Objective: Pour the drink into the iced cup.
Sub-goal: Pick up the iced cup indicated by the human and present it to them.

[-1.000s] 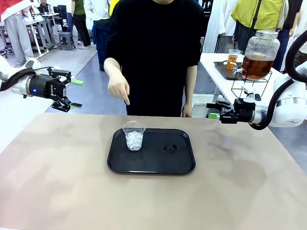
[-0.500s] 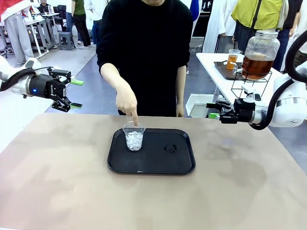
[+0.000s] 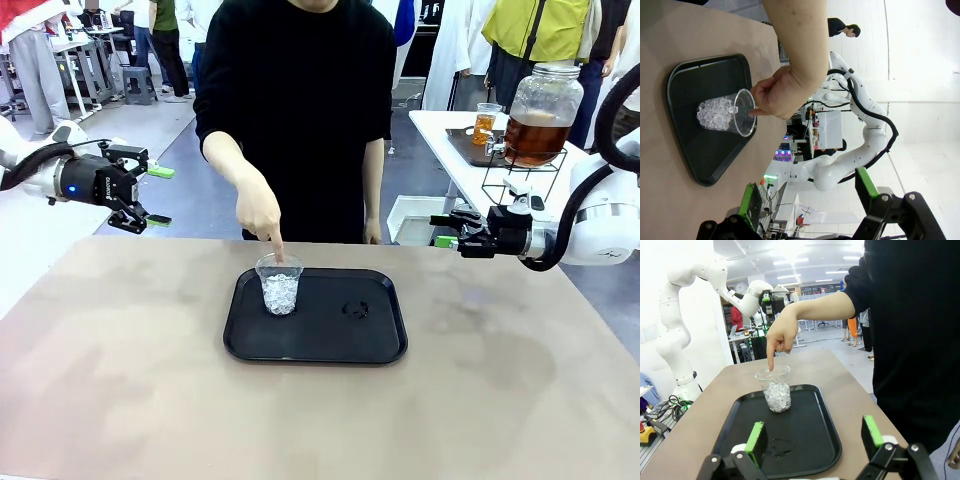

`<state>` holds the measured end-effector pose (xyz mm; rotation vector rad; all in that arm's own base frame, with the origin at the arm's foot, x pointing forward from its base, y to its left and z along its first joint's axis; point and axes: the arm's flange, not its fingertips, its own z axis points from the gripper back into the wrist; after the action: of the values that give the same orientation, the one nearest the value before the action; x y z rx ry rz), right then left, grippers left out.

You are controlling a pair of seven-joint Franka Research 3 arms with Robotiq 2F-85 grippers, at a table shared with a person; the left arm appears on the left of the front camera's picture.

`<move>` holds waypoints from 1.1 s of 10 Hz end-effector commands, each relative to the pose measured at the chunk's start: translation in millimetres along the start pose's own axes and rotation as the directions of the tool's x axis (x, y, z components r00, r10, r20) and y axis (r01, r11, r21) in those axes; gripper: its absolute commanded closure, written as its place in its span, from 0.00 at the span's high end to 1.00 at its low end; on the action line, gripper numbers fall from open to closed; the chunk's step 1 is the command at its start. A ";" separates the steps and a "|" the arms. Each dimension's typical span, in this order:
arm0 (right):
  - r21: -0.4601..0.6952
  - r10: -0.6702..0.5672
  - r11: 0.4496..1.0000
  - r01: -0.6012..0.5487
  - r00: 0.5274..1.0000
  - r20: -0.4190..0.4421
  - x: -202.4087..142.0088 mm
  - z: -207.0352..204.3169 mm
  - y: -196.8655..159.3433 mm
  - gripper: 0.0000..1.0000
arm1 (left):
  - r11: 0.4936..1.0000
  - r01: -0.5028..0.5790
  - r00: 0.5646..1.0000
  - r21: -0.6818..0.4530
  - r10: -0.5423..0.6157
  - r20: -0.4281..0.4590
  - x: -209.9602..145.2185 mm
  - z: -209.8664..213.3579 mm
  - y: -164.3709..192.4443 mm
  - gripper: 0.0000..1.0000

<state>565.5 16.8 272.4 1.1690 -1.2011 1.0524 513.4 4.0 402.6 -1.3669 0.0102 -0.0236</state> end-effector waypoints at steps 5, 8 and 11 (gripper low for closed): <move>-0.004 -0.002 1.000 0.002 1.000 0.008 2.5 -1.5 -0.5 1.00 | 0.997 0.081 0.997 -0.002 -0.081 -0.015 4.1 -0.2 -6.1 1.00; -0.004 -0.002 1.000 0.002 1.000 0.008 2.5 -1.5 -0.5 1.00 | 0.916 0.399 0.917 -0.033 -0.400 -0.010 7.3 -3.1 -11.0 1.00; -0.004 -0.002 1.000 0.002 1.000 0.008 2.5 -1.5 -0.5 1.00 | 0.771 0.635 0.771 -0.038 -0.636 -0.010 -4.7 1.7 -6.2 1.00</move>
<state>565.5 16.9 272.3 1.1692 -1.2010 1.0523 519.2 -0.2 415.0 -1.3302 -0.3970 -0.5358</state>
